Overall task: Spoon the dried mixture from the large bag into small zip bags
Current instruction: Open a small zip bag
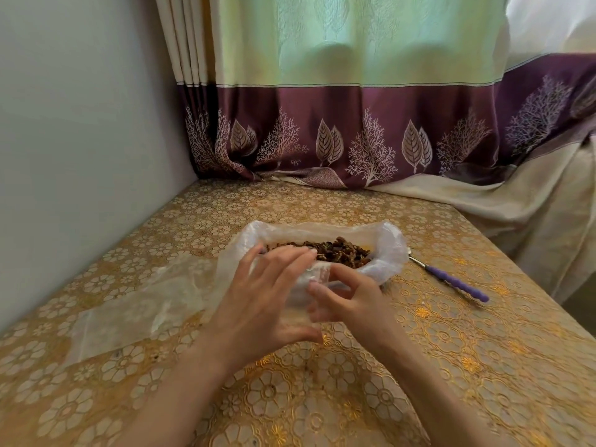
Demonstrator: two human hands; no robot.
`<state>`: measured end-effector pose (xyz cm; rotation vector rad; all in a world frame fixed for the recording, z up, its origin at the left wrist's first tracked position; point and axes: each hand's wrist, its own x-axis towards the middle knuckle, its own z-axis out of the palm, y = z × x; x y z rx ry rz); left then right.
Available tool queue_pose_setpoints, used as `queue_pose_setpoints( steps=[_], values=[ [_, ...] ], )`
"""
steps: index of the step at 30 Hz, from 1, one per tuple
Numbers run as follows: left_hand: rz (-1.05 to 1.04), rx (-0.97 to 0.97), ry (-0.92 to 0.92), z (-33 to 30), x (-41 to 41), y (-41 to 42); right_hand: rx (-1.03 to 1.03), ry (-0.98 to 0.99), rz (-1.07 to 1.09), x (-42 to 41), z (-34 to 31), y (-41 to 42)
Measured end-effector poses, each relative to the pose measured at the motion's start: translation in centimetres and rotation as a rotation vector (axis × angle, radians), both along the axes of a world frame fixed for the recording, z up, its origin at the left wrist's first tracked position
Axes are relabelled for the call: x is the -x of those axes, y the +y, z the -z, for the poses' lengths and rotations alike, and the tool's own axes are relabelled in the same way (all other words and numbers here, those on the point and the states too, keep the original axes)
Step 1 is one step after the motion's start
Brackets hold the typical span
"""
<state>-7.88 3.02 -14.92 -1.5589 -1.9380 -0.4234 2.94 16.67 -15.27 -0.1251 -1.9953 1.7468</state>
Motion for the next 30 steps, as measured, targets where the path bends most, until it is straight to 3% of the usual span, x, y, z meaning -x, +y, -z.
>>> queue_pose_setpoints(
  steps=[10,15,17,22,26,30],
  values=[
    [0.029,0.043,-0.171,0.7,0.4,-0.4,-0.057,-0.056,-0.033,0.1,0.0,-0.8],
    [0.021,-0.026,-0.302,0.5,0.5,-0.7,-0.058,0.016,0.079,0.0,0.0,-0.5],
    [-0.012,-0.045,-0.346,0.7,0.7,-0.9,-0.082,0.055,0.175,-0.2,-0.2,0.3],
    [-0.068,-0.116,-0.444,0.9,0.8,-1.1,-0.360,0.073,0.709,-1.4,-0.2,5.2],
    [-0.075,-0.104,-0.529,1.2,0.6,-0.8,-0.854,-0.230,0.931,-3.6,1.5,9.6],
    [-0.095,-0.153,-0.516,1.5,0.4,-0.5,-0.905,-0.617,1.011,-4.6,2.6,12.2]
  ],
)
